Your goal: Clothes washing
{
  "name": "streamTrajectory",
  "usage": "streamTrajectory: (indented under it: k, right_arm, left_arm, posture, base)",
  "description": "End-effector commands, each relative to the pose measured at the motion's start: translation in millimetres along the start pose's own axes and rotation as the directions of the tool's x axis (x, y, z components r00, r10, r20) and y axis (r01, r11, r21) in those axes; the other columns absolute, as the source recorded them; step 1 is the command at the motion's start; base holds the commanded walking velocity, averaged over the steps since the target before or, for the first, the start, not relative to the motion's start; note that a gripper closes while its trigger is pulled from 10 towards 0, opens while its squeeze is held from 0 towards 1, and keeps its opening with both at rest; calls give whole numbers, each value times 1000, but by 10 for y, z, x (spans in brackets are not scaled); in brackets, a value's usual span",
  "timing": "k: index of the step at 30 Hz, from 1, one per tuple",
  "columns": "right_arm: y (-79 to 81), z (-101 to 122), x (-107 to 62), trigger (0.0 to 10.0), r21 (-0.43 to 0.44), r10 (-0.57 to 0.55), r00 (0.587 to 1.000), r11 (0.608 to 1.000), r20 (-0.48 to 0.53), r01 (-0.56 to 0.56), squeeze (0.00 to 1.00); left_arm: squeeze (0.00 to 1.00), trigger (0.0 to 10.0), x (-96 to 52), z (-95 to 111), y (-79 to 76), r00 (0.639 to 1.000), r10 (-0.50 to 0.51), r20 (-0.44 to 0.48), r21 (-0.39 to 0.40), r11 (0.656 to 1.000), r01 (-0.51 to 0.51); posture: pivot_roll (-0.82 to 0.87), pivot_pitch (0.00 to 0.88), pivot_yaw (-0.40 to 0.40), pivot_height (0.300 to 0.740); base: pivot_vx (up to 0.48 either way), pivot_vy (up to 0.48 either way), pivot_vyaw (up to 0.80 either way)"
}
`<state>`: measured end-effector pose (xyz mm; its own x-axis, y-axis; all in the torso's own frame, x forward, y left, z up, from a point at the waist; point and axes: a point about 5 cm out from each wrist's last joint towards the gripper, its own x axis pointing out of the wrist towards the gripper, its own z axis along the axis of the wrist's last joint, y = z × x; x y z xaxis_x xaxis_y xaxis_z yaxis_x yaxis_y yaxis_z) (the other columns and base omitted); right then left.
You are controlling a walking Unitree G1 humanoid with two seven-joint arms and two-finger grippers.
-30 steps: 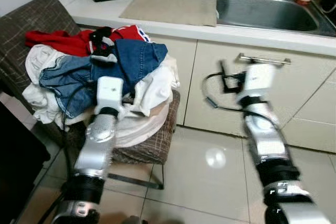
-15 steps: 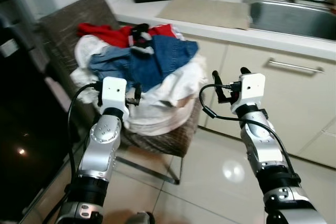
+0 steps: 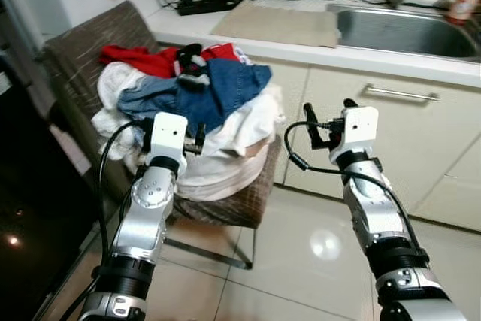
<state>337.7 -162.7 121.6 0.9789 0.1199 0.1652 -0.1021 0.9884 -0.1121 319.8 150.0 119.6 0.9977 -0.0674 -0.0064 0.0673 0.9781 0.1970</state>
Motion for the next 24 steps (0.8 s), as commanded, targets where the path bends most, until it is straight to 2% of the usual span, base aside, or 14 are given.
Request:
streamTrajectory:
  k: [1,7,11,20,22,24]
  right_arm:
    - [-42,112,75,10000,-17,-9,999,1000,36,9,0]
    - [-156,250,213,10000,-25,-14,998,1000,54,15,0]
    - [-220,247,230,10000,-27,-39,998,999,40,40,0]
    - [-108,171,203,10000,-1,-20,1000,1000,15,20,0]
    - [-94,273,272,10000,2,-8,999,1000,41,8,0]
    - [-110,393,346,10000,1,1,997,1000,75,-1,0]
  left_arm:
    - [0,10000,23,89,24,999,20,32,3,1000,-20]
    - [0,10000,27,109,37,998,43,43,17,999,-44]
    - [0,10000,10,102,42,998,50,40,12,999,-50]
    - [0,10000,-8,75,70,996,81,23,-3,997,-81]
    - [0,10000,-11,80,111,992,122,20,-3,993,-122]
    - [0,10000,-20,97,130,989,143,31,-16,990,-143]
  posture:
    - [-111,0,26,740]
    - [-108,0,23,740]
    - [-102,0,21,740]
    - [-96,0,20,740]
    - [-96,0,21,740]
    - [-92,0,21,740]
  base:
    - [480,0,0]
    - [480,0,0]
    - [480,0,0]
    - [480,0,0]
    - [465,0,0]
    - [0,0,0]
